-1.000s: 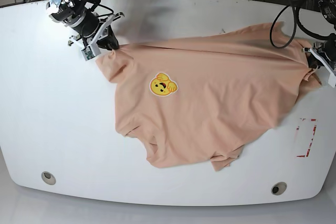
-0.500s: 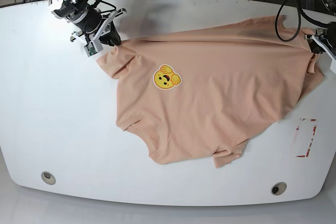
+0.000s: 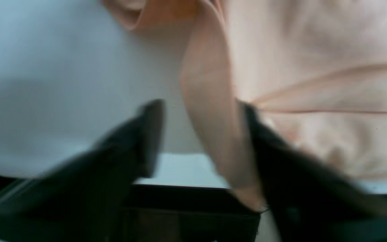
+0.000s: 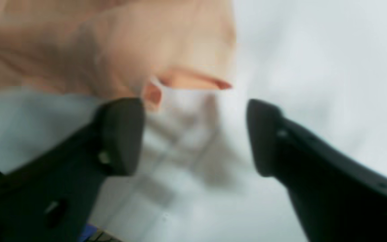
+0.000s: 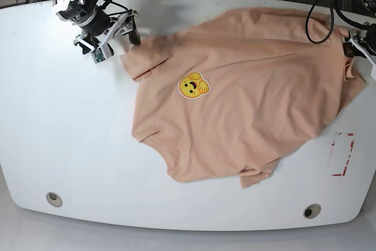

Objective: Fold the T-shirt properly
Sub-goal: 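Release the shirt and move the right gripper to the sleeve edge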

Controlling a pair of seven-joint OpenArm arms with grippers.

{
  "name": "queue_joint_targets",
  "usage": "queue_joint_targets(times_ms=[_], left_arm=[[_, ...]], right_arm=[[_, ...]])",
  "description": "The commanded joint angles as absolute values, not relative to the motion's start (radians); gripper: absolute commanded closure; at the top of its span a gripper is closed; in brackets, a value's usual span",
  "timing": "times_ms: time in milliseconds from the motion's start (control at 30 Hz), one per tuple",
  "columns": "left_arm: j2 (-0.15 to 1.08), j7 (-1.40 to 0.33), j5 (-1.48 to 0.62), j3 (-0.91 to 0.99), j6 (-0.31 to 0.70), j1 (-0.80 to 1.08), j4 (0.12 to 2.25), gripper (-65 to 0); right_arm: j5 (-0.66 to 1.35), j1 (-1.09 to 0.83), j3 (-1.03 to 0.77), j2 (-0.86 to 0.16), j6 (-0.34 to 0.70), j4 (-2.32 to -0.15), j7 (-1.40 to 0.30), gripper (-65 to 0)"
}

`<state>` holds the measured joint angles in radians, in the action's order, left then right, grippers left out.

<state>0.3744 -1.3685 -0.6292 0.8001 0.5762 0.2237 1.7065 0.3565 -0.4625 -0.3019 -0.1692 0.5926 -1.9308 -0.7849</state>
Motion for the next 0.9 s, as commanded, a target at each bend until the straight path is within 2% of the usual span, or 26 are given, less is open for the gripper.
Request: queue_joint_targets(times_ms=[0, 67, 467, 867], left_arm=[[0.397, -1.357, -0.639, 0.809, 0.576, 0.217, 1.724, -37.6], [0.397, -1.357, -0.641, 0.809, 0.576, 0.217, 1.727, -39.9], [0.397, -1.357, -0.642, 0.834, 0.576, 0.217, 1.768, -39.7], [0.397, -1.357, -0.641, 0.866, 0.576, 0.217, 1.785, -39.7]], right_arm=[[0.375, -0.455, -0.306, -0.18, 0.596, -1.952, -0.76, -52.2], [0.381, -0.443, -0.306, -0.182, 0.596, -1.952, -0.76, -52.5], [0.372, -0.297, -0.306, -0.182, 0.596, -1.936, -0.76, -52.5], [0.372, 0.018, -0.3, -0.216, 0.596, -1.664, -0.763, -52.5]])
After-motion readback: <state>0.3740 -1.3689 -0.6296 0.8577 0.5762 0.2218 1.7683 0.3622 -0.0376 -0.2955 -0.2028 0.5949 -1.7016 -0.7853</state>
